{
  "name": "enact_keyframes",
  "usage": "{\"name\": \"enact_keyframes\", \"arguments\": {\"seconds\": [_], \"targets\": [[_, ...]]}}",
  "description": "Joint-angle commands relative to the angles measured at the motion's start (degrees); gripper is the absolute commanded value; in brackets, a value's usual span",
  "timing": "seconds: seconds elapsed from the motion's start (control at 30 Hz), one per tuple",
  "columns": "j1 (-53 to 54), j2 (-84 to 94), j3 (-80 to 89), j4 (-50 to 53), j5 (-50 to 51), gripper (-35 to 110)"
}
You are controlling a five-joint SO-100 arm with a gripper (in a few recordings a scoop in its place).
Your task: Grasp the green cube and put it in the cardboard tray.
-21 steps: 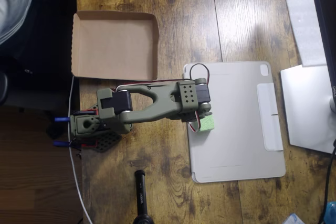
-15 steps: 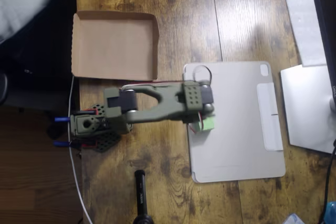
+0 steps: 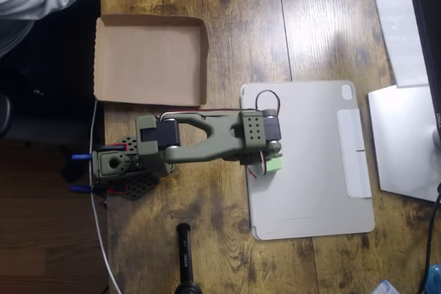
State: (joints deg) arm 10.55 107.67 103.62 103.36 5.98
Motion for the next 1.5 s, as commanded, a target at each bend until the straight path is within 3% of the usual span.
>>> {"name": "enact_keyframes", "arguments": {"seconds": [0.0,0.63,1.13,1.47], "targets": [[1.5,2.0,-0.7,0.7,1.0,18],[3.9,8.6,-9.6,-0.4,-5.5,31],[5.3,-9.2,-23.6,-6.7,-6.3,38],[3.4,-7.8,-13.9,-15.4,-5.9,38]]}}
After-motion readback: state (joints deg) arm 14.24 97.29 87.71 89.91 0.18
